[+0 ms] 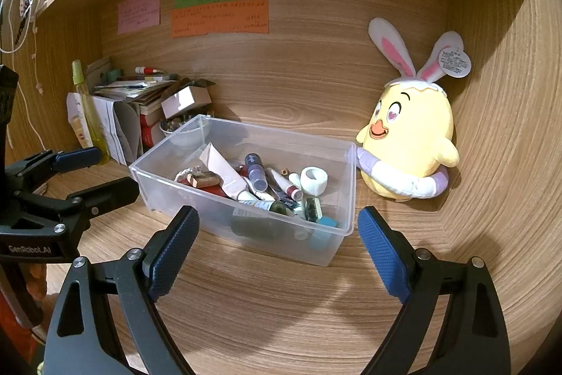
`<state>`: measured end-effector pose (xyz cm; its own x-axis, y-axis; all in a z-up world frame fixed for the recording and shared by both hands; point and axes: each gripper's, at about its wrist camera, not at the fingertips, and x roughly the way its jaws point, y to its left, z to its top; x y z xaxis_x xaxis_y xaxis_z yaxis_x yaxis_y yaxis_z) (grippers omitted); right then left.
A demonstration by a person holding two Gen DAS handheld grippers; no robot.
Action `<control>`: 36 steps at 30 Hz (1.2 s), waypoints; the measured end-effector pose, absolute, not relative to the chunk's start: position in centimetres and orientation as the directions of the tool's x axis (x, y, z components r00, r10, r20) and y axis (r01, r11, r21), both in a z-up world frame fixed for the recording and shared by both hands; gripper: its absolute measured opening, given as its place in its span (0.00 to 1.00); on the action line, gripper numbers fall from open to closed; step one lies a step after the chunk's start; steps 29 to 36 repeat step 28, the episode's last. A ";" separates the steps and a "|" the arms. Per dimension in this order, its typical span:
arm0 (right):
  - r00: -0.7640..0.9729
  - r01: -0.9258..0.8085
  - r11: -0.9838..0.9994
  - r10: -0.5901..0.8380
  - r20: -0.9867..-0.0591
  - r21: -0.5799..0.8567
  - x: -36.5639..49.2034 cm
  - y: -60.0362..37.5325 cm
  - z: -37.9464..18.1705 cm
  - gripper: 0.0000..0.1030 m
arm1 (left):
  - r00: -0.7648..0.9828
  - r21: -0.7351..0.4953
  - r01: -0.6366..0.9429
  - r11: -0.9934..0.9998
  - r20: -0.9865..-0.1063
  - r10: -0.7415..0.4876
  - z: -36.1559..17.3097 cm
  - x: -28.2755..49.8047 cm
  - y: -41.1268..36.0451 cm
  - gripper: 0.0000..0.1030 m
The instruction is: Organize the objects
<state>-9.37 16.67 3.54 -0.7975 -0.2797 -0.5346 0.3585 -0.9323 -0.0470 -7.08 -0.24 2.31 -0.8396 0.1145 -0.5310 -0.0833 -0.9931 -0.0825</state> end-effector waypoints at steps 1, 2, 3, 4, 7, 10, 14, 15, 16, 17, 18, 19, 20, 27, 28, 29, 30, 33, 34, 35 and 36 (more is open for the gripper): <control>-0.797 0.359 -0.932 -0.280 -0.536 -0.047 -9.4 16.7 3.5 0.88 | -0.839 -0.083 -0.082 -0.993 -0.533 0.113 2.3 -7.1 -0.2 0.92; -0.796 0.359 -0.932 -0.280 -0.537 -0.047 -9.4 16.7 3.5 0.88 | -0.837 -0.085 -0.081 -0.993 -0.535 0.114 2.2 -7.2 -0.2 0.92; -0.795 0.360 -0.932 -0.280 -0.538 -0.047 -9.5 16.6 3.4 0.88 | -0.836 -0.089 -0.080 -0.993 -0.537 0.115 2.2 -7.2 -0.2 0.92; -0.794 0.360 -0.932 -0.280 -0.539 -0.047 -9.5 16.6 3.4 0.88 | -0.835 -0.091 -0.079 -0.993 -0.539 0.116 2.2 -7.2 -0.2 0.92; -0.792 0.361 -0.931 -0.280 -0.542 -0.048 -9.6 16.6 3.2 0.88 | -0.835 -0.092 -0.077 -0.993 -0.538 0.115 2.1 -7.3 -0.3 0.92; -0.791 0.361 -0.931 -0.280 -0.544 -0.047 -9.6 16.5 3.1 0.88 | -0.837 -0.087 -0.078 -0.993 -0.535 0.113 2.2 -7.3 -0.2 0.92; -0.789 0.363 -0.931 -0.280 -0.547 -0.047 -9.6 16.5 3.0 0.88 | -0.842 -0.079 -0.079 -0.994 -0.529 0.109 2.3 -7.2 -0.3 0.92; -0.789 0.362 -0.931 -0.279 -0.547 -0.048 -9.7 16.5 2.9 0.88 | -0.841 -0.079 -0.079 -0.994 -0.530 0.109 2.3 -7.2 -0.3 0.92; -0.789 0.363 -0.931 -0.279 -0.548 -0.048 -9.7 16.5 2.9 0.88 | -0.842 -0.080 -0.078 -0.994 -0.529 0.109 2.3 -7.2 -0.3 0.92; -0.788 0.363 -0.930 -0.279 -0.548 -0.049 -9.7 16.5 2.9 0.88 | -0.843 -0.079 -0.080 -0.994 -0.527 0.109 2.3 -7.2 -0.3 0.92; -0.789 0.363 -0.931 -0.279 -0.548 -0.049 -9.6 16.5 2.9 0.88 | -0.843 -0.077 -0.083 -0.994 -0.526 0.111 2.3 -7.1 -0.2 0.92; -0.789 0.362 -0.931 -0.278 -0.548 -0.048 -9.7 16.5 2.9 0.88 | -0.843 -0.074 -0.086 -0.994 -0.525 0.112 2.3 -7.1 -0.2 0.92; -0.788 0.362 -0.931 -0.279 -0.549 -0.047 -9.7 16.5 2.8 0.88 | -0.844 -0.070 -0.090 -0.994 -0.525 0.113 2.3 -7.1 -0.1 0.92; -0.781 0.365 -0.930 -0.280 -0.558 -0.043 -10.0 16.6 2.4 0.88 | -0.845 -0.052 -0.108 -0.993 -0.522 0.120 2.2 -7.0 0.6 0.92; -0.780 0.365 -0.930 -0.280 -0.559 -0.043 -10.1 16.6 2.3 0.88 | -0.844 -0.052 -0.108 -0.993 -0.522 0.119 2.2 -7.0 0.6 0.92; -0.780 0.365 -0.930 -0.280 -0.559 -0.043 -10.1 16.6 2.3 0.88 | -0.844 -0.052 -0.108 -0.993 -0.522 0.119 2.2 -7.0 0.6 0.92; -0.780 0.365 -0.930 -0.280 -0.559 -0.043 -10.1 16.6 2.3 0.88 | -0.844 -0.052 -0.108 -0.993 -0.522 0.119 2.2 -7.0 0.6 0.92; -0.780 0.365 -0.930 -0.280 -0.559 -0.043 -10.1 16.6 2.3 0.88 | -0.844 -0.052 -0.108 -0.993 -0.522 0.119 2.2 -7.0 0.6 0.92; -0.780 0.365 -0.930 -0.280 -0.559 -0.043 -10.1 16.6 2.3 0.88 | -0.844 -0.052 -0.108 -0.993 -0.522 0.119 2.2 -7.0 0.6 0.92; -0.780 0.365 -0.930 -0.280 -0.559 -0.043 -10.1 16.6 2.3 0.88 | -0.844 -0.052 -0.108 -0.993 -0.522 0.119 2.2 -7.0 0.6 0.92; -0.780 0.365 -0.930 -0.280 -0.559 -0.043 -10.1 16.6 2.3 0.88 | -0.844 -0.052 -0.108 -0.993 -0.522 0.119 2.2 -7.0 0.6 0.92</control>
